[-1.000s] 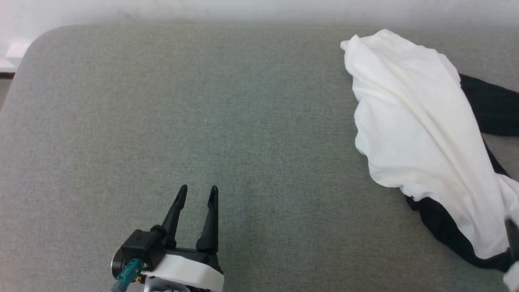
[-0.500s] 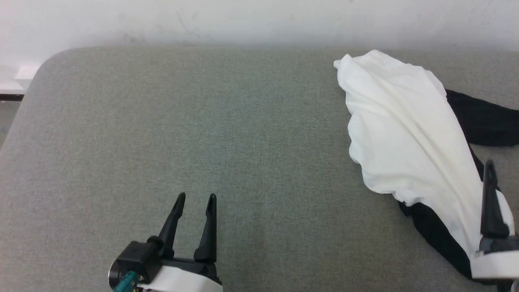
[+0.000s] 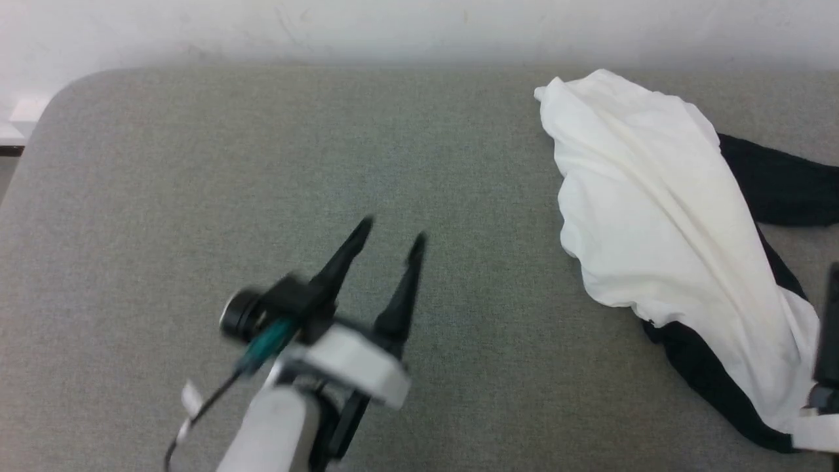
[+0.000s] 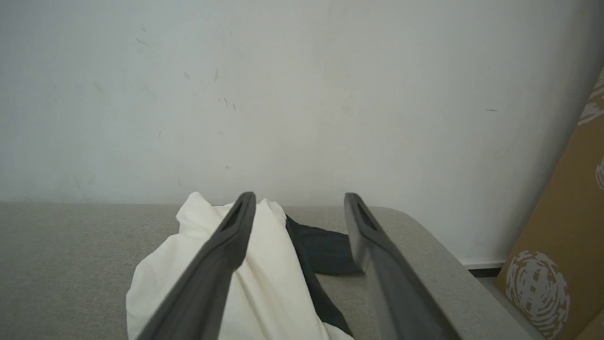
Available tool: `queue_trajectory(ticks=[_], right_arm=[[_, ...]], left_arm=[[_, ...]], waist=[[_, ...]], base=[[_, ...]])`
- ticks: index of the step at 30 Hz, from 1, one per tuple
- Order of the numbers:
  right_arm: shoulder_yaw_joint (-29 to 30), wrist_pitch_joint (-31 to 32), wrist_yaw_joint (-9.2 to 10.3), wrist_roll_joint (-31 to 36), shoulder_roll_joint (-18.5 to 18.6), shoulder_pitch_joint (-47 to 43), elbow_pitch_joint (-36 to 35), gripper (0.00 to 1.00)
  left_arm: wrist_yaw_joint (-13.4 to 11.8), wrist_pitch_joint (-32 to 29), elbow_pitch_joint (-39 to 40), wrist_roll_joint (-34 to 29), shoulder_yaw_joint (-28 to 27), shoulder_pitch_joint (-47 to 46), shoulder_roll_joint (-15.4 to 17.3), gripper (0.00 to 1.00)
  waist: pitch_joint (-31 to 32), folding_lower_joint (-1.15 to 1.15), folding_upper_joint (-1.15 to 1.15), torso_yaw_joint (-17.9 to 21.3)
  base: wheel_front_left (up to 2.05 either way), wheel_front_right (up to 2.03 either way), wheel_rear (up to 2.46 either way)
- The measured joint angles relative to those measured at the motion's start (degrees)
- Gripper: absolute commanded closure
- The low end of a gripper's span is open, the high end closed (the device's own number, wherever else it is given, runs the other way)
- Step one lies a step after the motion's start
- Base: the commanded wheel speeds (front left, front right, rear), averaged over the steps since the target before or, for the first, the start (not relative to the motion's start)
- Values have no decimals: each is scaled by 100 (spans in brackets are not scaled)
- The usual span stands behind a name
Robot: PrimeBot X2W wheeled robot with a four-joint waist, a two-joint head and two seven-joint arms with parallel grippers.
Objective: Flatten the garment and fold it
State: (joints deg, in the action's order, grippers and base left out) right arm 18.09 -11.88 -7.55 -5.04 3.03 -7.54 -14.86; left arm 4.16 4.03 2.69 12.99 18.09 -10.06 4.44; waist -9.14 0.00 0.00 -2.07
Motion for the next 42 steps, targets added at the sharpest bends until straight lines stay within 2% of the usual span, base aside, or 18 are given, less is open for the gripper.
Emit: queue_trajectory(ticks=[6, 13, 19, 24, 27, 33, 34, 35, 36, 42], right_arm=[[413, 29, 0, 10, 1, 265, -301, 0], [591, 160, 0, 43, 0, 595, -598, 0], [533, 186, 0, 44, 0, 867, -724, 0], [467, 172, 0, -34, 1, 989, -626, 0], [410, 124, 0, -112, 0, 1015, -508, 0], [420, 52, 0, -136, 1, 1097, -344, 0], [422, 38, 0, -136, 1, 1099, -322, 0], [421, 21, 0, -136, 0, 1103, -308, 0], [423, 19, 0, -136, 1, 1112, -291, 0], [455, 18, 0, -132, 1, 1162, -222, 0]], left_arm=[[193, -1368, -644, -5, 748, -1819, -65, 0], [222, -2260, -1493, 543, 1782, -3427, -134, 0], [-376, -2514, -1984, 1305, 2673, -4113, -148, 0], [-836, -2571, -2438, 1768, 3163, -4370, -148, 0], [-1018, -2560, -2698, 1995, 3351, -4455, -148, 0], [-1185, -2470, -3149, 2416, 3699, -4570, -154, 0], [-1187, -2469, -3205, 2448, 3772, -4624, -156, 20], [-1187, -2470, -3267, 2462, 3842, -4699, -159, 77], [-1184, -2470, -3323, 2499, 3902, -4764, -163, 100], [-1187, -2097, -3422, 2850, 3996, -4807, -181, 100]], waist=[[-284, 0, 0, 31], [-792, 1, 0, 82], [-1262, 2, 0, 212], [-1593, 1, 0, 414], [-1751, 0, 0, 563], [-1979, 0, 0, 829], [-2005, 0, 0, 861], [-2028, -1, 0, 890], [-2047, -1, 0, 912], [-1999, 0, 0, 906]], base=[[0, 0, 0], [0, 0, 0], [0, 0, 0], [0, 0, 0], [0, 0, 0], [0, 0, 0], [0, 0, 0], [0, 0, 0], [0, 0, 0], [0, 0, 0]])
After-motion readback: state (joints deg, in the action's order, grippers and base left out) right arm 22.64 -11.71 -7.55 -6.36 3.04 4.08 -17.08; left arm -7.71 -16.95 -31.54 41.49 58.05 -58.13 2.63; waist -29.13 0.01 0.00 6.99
